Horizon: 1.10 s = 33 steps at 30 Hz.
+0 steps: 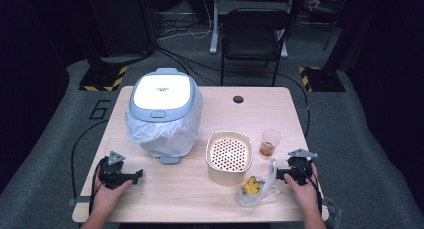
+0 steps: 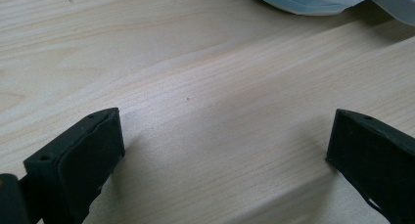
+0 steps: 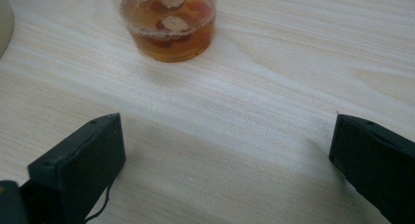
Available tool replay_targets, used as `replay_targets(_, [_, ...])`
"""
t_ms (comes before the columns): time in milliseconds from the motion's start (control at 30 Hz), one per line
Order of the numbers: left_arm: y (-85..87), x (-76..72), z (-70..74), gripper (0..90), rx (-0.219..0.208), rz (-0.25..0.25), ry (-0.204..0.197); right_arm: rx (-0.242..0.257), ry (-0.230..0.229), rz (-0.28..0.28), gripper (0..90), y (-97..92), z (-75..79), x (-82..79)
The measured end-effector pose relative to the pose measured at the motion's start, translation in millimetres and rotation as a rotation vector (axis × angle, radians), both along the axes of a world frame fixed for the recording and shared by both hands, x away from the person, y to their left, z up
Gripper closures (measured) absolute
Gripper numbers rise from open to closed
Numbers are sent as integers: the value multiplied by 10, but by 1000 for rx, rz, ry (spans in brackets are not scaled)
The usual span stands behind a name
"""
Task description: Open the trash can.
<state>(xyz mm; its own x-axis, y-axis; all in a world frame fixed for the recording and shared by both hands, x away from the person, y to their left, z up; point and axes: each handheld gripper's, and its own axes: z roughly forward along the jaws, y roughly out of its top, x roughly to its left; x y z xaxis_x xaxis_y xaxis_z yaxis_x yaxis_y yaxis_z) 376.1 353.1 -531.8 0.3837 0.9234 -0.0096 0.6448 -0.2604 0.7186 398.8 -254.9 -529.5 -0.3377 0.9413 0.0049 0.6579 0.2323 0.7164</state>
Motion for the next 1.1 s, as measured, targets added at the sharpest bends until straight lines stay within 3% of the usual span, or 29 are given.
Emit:
replay_targets(633, [-54,-1,-14,8,-17,58,-17,4,0,11,0,-5,0,-38])
replay_targets(700, [-40,-2,1,11,-14,46,1,4,0,11,0,-5,0,-38])
replay_targets(767, [-41,3,-8,10,-9,49,-14,4,0,11,0,-5,0,-38])
replay_targets(900, [-30,20,0,9,2,32,-7,3,0,10,0,-4,-1,-37])
replay_targets(1100, [-25,42,-8,12,-7,50,-18,3,0,10,0,-4,-1,-37])
